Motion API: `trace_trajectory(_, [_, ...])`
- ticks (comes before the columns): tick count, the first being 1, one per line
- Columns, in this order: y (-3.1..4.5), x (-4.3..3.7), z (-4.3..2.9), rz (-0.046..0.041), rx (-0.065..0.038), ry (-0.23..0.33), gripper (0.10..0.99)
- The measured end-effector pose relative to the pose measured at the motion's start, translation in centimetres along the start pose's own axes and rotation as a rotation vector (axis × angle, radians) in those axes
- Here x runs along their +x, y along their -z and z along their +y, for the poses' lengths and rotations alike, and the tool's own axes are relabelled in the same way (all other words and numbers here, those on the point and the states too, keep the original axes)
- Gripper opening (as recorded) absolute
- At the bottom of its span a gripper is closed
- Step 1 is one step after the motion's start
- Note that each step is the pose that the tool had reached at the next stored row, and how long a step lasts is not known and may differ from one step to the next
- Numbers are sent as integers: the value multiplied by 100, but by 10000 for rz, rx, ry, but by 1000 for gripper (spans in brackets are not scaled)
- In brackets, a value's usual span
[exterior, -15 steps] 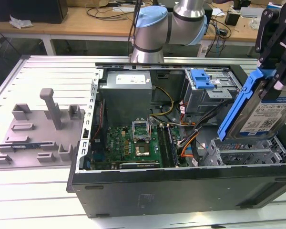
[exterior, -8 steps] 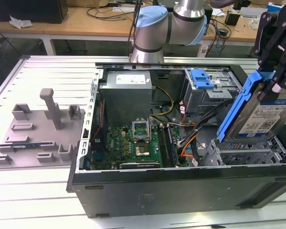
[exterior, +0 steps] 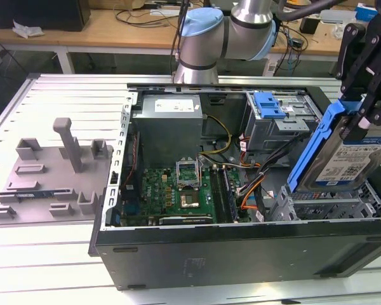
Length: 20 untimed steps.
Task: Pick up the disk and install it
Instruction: 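Insert the disk into the insertion slot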
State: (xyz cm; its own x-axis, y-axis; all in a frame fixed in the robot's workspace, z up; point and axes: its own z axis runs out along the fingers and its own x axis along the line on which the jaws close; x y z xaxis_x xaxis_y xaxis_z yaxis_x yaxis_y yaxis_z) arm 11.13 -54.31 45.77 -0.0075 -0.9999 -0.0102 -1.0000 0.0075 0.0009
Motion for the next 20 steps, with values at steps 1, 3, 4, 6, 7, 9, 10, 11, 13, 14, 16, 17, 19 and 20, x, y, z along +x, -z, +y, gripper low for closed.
trace_trajectory(1, [-10, 2, 0, 2, 0, -32, 369])
trace_trajectory(3, [-33, 5, 0, 1, 1, -94, 369])
trace_trajectory(4, [-44, 6, 0, 2, 1, -118, 369])
trace_trajectory(6, [-69, 7, -2, 3, 1, -138, 369])
trace_trajectory(7, [-86, 7, -4, 3, 1, -139, 369])
trace_trajectory(9, [-109, 7, -7, 1, 2, -139, 369])
trace_trajectory(10, [-127, 8, -9, 1, 2, -139, 369])
trace_trajectory(11, [-143, 7, -10, 2, 1, -139, 369])
trace_trajectory(13, [-162, 8, -11, 5, 0, -140, 369])
trace_trajectory(14, [-181, 8, -11, 11, -1, -141, 369])
trace_trajectory(16, [-223, 10, -12, 4, 2, -139, 369])
trace_trajectory(17, [-241, 11, -12, 2, 1, -139, 369])
trace_trajectory(19, [-266, 14, -12, 2, 1, -140, 369])
trace_trajectory(20, [-272, 14, -12, 5, 1, -140, 369])
